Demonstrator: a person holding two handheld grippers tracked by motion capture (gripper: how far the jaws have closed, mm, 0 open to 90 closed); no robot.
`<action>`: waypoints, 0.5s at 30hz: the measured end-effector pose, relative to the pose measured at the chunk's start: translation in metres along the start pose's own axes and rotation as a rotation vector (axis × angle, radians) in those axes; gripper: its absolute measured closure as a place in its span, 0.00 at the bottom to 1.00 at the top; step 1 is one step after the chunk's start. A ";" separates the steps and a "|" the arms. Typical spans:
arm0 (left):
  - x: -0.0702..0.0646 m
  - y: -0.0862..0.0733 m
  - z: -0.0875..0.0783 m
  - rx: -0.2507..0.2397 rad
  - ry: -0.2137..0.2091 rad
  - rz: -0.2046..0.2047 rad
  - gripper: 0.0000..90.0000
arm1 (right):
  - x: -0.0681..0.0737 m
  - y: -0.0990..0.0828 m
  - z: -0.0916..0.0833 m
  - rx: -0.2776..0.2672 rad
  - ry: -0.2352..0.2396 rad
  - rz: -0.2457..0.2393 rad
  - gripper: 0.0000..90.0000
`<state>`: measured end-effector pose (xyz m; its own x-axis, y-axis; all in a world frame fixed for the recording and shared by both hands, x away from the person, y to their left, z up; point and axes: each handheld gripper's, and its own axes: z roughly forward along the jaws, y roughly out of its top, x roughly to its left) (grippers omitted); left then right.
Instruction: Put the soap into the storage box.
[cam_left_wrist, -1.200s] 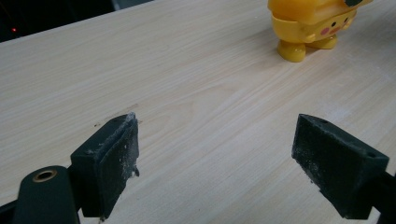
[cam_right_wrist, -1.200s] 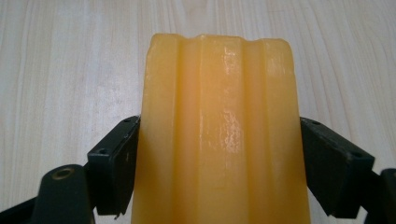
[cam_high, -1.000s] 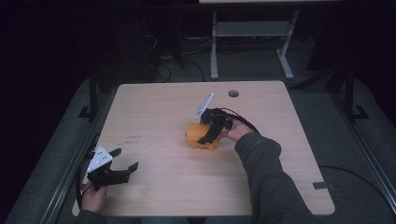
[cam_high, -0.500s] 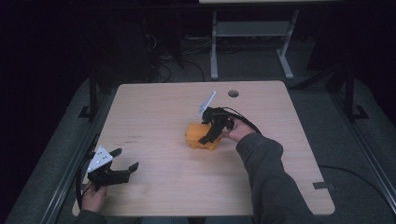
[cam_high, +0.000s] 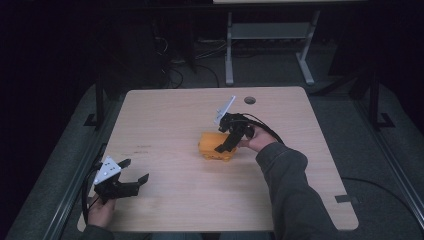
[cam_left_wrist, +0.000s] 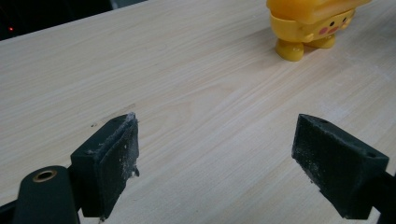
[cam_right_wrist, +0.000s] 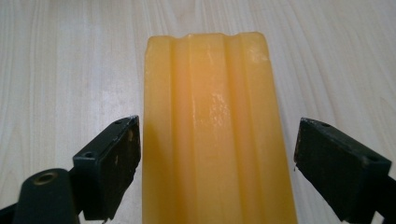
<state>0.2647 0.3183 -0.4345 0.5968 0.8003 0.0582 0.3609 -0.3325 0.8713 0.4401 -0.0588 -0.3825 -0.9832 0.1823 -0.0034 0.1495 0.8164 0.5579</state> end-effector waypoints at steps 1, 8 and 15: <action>0.000 0.000 0.000 0.000 0.000 0.000 0.16 | 0.000 0.000 -0.001 -0.002 0.000 0.009 0.16; 0.000 0.000 0.000 0.000 0.000 -0.001 0.16 | 0.001 -0.005 -0.011 -0.006 -0.011 0.020 0.16; -0.001 0.000 0.001 0.000 -0.002 -0.002 0.16 | 0.004 -0.012 -0.020 -0.027 -0.021 0.037 0.16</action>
<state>0.2650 0.3167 -0.4351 0.5975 0.7999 0.0558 0.3622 -0.3312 0.8713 0.4326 -0.0790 -0.3730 -0.9746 0.2239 0.0009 0.1828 0.7936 0.5803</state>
